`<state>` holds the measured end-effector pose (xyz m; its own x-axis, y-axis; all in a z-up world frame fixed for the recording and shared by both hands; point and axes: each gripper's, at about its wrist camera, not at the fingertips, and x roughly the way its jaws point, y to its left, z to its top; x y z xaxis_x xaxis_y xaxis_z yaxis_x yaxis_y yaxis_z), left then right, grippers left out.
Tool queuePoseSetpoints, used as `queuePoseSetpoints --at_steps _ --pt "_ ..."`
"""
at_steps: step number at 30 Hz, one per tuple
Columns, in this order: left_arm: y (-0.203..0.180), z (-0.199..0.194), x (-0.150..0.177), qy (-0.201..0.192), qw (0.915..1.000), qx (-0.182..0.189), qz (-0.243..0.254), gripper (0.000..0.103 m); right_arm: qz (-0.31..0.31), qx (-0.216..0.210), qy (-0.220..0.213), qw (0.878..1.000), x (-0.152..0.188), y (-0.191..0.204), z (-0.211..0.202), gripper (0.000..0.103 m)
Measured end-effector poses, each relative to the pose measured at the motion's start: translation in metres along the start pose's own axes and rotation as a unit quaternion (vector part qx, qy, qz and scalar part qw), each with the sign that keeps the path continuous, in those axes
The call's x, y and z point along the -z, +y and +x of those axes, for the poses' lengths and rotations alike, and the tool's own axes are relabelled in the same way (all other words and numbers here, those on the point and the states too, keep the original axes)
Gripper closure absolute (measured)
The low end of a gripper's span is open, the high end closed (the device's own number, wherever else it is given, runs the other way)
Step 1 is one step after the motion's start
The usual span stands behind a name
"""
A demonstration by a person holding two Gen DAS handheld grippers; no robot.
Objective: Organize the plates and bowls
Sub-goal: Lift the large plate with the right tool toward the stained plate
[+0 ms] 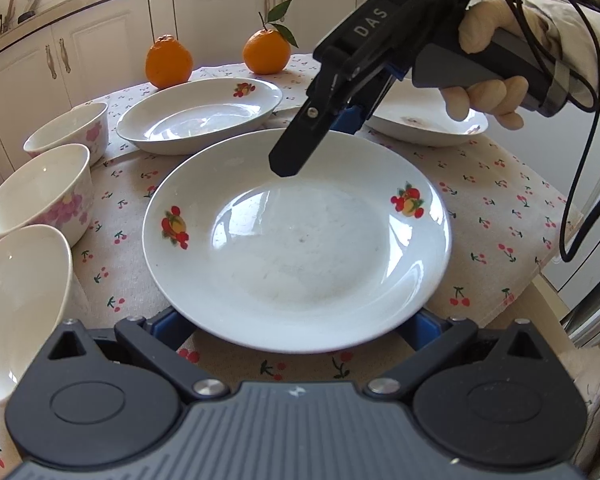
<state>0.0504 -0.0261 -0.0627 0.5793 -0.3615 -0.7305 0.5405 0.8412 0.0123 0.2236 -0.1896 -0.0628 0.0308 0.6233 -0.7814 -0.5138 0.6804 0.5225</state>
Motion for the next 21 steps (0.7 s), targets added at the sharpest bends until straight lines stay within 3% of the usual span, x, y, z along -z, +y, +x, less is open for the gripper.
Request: queuePoseSetpoints --at_steps 10,21 --pt "-0.0012 0.0002 -0.0008 0.004 1.0000 -0.005 0.000 0.000 -0.006 -0.024 0.003 1.000 -0.0037 -0.0031 0.0035 0.012" --pt "-0.0037 -0.0025 -0.0060 0.010 0.9999 0.002 0.013 0.001 -0.010 -0.010 -0.002 1.000 0.0036 0.0020 0.0009 0.012"
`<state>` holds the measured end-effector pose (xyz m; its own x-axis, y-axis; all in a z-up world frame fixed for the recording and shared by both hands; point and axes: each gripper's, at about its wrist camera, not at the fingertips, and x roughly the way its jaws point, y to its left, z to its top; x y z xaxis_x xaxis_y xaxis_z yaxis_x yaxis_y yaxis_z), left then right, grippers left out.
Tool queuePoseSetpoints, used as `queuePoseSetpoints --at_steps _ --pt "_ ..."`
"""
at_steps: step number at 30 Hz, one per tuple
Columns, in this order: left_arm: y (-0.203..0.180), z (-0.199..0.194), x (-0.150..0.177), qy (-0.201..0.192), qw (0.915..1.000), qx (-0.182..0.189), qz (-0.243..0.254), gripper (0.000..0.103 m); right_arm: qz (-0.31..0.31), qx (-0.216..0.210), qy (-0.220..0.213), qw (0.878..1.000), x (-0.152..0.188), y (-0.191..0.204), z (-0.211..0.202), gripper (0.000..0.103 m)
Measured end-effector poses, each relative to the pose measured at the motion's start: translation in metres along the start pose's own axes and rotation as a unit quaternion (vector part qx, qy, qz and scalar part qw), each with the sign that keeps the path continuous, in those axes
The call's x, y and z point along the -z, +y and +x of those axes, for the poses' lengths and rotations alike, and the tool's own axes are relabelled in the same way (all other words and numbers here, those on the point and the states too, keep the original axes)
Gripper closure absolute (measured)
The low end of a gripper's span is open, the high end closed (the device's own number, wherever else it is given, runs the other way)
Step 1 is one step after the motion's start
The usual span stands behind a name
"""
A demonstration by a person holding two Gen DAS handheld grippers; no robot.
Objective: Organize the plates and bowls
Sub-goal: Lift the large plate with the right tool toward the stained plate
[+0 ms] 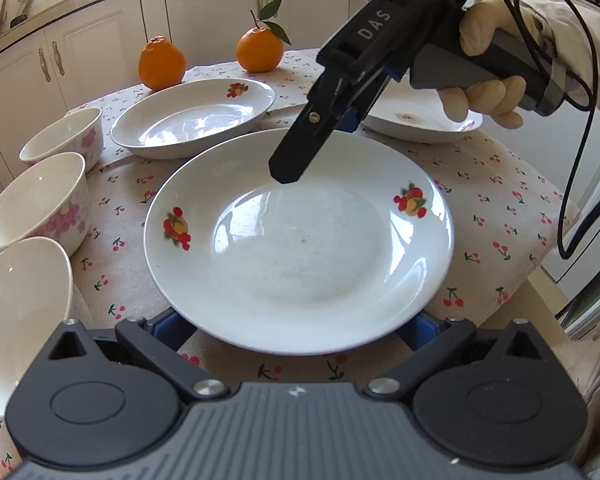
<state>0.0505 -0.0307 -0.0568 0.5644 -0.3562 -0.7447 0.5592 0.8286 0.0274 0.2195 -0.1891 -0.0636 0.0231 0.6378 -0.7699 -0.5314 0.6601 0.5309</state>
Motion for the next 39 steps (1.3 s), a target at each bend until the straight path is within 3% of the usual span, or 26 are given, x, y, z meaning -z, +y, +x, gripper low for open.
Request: queuePoseSetpoints --at_steps 20,39 --pt "-0.019 -0.002 -0.045 -0.021 0.9984 0.030 0.043 0.001 0.006 0.043 -0.068 0.997 0.016 -0.005 -0.065 0.011" --pt "-0.040 0.047 -0.096 -0.030 0.9921 0.073 0.098 0.001 0.060 0.093 -0.118 0.987 0.050 -0.060 -0.120 0.011"
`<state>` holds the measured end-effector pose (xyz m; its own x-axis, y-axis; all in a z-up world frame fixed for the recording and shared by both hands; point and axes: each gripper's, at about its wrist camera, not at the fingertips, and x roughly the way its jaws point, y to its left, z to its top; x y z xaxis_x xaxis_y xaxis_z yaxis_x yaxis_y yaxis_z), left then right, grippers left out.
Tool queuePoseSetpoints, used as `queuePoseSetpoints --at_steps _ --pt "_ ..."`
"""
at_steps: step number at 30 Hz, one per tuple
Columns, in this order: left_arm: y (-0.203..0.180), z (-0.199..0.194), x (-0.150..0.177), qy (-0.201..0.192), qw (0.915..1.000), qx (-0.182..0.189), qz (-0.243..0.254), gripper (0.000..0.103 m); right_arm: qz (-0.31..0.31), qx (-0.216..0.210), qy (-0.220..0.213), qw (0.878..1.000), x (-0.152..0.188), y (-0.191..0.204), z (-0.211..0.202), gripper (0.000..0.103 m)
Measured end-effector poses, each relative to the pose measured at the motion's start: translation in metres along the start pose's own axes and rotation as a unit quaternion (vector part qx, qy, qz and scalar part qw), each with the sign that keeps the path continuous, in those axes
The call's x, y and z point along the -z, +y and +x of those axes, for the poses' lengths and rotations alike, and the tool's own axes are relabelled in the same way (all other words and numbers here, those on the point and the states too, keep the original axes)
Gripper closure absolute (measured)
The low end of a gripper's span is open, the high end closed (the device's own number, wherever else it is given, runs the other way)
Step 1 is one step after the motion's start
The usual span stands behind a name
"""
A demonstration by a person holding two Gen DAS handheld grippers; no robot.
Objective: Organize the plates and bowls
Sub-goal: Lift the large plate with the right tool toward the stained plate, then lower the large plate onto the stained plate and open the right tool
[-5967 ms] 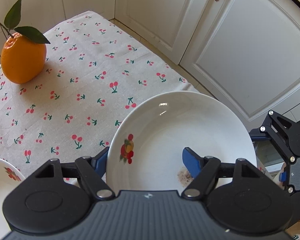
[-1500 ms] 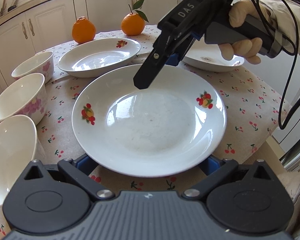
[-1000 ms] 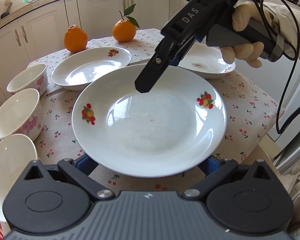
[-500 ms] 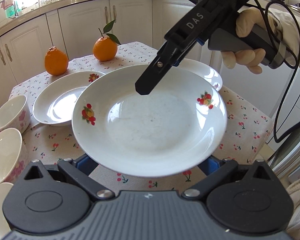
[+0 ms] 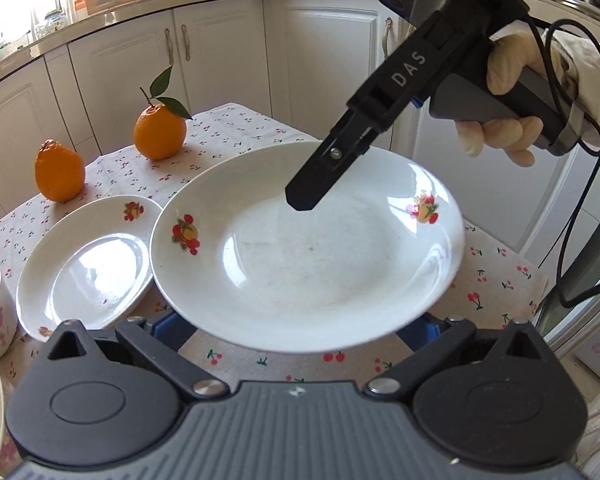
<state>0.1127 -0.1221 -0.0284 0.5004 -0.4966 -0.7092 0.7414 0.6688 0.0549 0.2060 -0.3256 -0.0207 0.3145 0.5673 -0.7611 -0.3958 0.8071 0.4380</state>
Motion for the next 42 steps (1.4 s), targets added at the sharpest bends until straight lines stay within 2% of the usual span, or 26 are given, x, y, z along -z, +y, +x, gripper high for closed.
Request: queuePoseSetpoints --at_steps 18,29,42 --pt "-0.014 0.047 -0.030 0.019 0.9988 0.015 0.043 0.001 0.041 0.012 -0.019 0.999 0.018 -0.051 -0.011 0.011" --pt "-0.016 0.062 -0.033 0.036 0.9980 0.026 0.044 0.001 0.051 0.015 -0.024 0.998 0.026 -0.064 -0.012 0.011" --pt "-0.012 0.072 -0.037 0.035 0.9983 0.028 0.037 0.003 0.069 0.026 -0.024 0.997 0.038 -0.073 -0.017 0.011"
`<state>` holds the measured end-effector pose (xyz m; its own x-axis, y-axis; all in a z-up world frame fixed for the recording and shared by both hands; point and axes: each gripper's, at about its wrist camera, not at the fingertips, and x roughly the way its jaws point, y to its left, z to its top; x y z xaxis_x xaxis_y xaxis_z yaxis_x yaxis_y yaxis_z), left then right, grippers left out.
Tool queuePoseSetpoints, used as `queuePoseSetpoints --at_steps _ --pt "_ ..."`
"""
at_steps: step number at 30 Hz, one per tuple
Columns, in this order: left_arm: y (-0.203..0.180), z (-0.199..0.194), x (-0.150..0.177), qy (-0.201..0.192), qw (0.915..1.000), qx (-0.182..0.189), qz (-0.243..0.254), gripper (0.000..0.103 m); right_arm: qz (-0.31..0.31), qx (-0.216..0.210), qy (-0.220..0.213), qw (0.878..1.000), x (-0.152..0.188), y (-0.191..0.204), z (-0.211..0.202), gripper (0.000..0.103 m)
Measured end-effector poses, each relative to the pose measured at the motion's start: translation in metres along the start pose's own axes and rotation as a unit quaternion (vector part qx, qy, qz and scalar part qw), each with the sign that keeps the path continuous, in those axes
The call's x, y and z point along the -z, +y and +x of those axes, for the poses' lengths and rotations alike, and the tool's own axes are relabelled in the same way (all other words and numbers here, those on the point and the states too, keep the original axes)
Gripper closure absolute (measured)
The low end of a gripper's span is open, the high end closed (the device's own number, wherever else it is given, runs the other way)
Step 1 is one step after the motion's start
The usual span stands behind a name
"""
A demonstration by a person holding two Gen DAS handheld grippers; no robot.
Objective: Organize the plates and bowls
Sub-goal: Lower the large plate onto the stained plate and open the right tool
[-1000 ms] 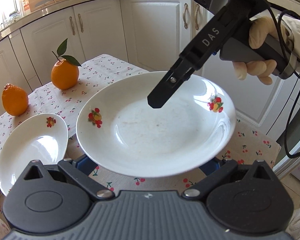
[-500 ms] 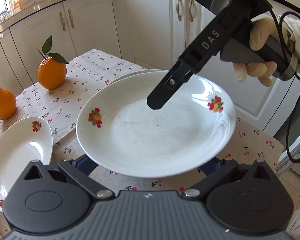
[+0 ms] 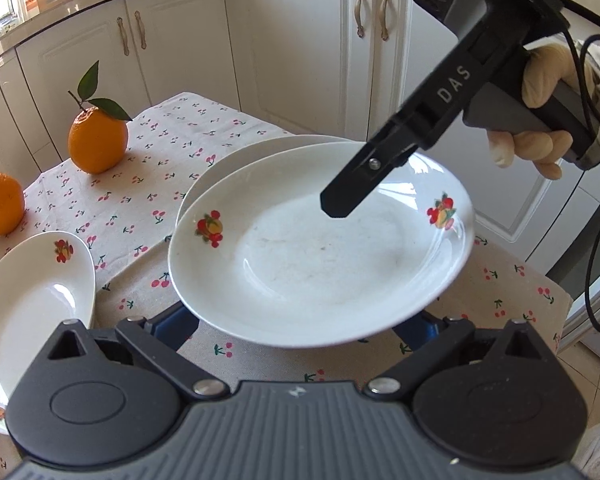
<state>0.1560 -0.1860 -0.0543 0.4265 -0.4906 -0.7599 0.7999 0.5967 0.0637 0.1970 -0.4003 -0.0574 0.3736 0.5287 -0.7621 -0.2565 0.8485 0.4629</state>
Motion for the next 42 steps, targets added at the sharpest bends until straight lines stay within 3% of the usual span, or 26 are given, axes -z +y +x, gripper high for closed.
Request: queuePoseSetpoints --at_steps 19,32,36,42 --pt "-0.003 -0.003 0.003 -0.012 0.9998 -0.011 0.007 0.001 0.010 0.043 -0.013 0.999 0.009 0.014 -0.022 0.006" --pt "-0.001 -0.032 0.015 -0.046 0.9984 -0.015 -0.029 0.001 -0.004 0.106 0.003 0.994 0.021 0.030 -0.017 0.005" --pt "0.003 -0.042 0.021 -0.058 0.9970 -0.019 -0.049 0.001 -0.006 0.109 0.001 0.994 0.026 0.033 -0.017 0.003" --pt "0.008 -0.062 0.034 -0.076 0.9924 -0.053 -0.081 0.001 -0.017 0.130 -0.025 0.991 0.039 0.053 -0.026 0.000"
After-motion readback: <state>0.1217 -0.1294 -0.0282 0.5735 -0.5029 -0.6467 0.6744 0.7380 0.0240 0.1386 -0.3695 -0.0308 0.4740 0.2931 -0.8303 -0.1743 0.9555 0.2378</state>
